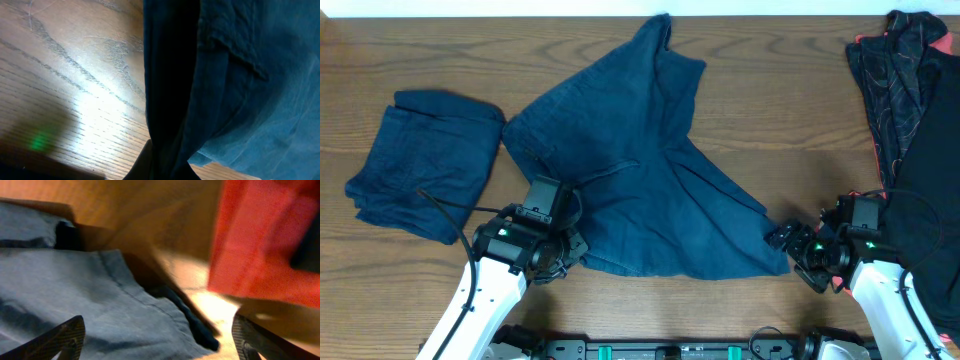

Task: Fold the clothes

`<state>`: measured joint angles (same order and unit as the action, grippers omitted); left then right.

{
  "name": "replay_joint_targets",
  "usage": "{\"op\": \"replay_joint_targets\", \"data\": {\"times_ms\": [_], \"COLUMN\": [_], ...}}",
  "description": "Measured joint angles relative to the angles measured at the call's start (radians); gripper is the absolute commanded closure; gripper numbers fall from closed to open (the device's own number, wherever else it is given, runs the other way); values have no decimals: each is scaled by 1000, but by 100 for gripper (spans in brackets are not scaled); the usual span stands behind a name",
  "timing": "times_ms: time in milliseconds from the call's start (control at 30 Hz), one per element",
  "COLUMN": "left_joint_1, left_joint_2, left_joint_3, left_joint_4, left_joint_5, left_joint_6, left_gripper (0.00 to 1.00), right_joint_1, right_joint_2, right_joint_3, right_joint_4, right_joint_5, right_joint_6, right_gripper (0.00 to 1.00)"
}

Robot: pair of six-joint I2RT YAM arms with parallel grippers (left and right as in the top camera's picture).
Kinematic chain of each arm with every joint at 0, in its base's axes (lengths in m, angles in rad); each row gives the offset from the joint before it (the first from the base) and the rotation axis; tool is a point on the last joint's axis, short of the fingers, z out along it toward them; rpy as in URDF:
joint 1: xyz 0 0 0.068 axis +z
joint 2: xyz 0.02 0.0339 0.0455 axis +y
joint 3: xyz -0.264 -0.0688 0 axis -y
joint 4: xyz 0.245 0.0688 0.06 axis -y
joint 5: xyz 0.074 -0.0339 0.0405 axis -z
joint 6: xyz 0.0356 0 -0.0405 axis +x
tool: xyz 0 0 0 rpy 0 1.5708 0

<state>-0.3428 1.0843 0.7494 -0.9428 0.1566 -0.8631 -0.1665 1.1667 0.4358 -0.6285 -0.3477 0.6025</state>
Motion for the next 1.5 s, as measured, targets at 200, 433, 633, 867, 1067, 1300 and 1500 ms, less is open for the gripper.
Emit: {"op": "replay_joint_targets", "data": {"times_ms": [200, 433, 633, 867, 1067, 1300, 1500], "left_joint_1": [0, 0, 0, 0, 0, -4, 0], "left_joint_2": [0, 0, 0, 0, 0, -28, -139], "left_joint_3": [0, 0, 0, 17, 202, 405, 438], "left_joint_4": [0, -1, -3, -34, -169, -361, -502], "left_joint_5": [0, 0, 0, 31, 52, 85, 50], "left_joint_6": [0, 4, 5, 127, 266, 359, 373], "left_gripper": [94, 94, 94, 94, 94, 94, 94], "right_joint_1": [0, 0, 0, -20, -37, -92, -221], "right_joint_2": [4, 26, 29, -33, -91, -119, -149], "right_joint_3": [-18, -56, -55, 188, 523, 735, 839], "right_joint_4": [52, 76, 148, -14, -228, -404, -439], "right_joint_5": [-29, -31, -25, 6, 106, 192, 294], "right_joint_6": [1, 6, -2, -39, -92, -146, -196], "right_gripper": [55, 99, 99, 99, 99, 99, 99]}}
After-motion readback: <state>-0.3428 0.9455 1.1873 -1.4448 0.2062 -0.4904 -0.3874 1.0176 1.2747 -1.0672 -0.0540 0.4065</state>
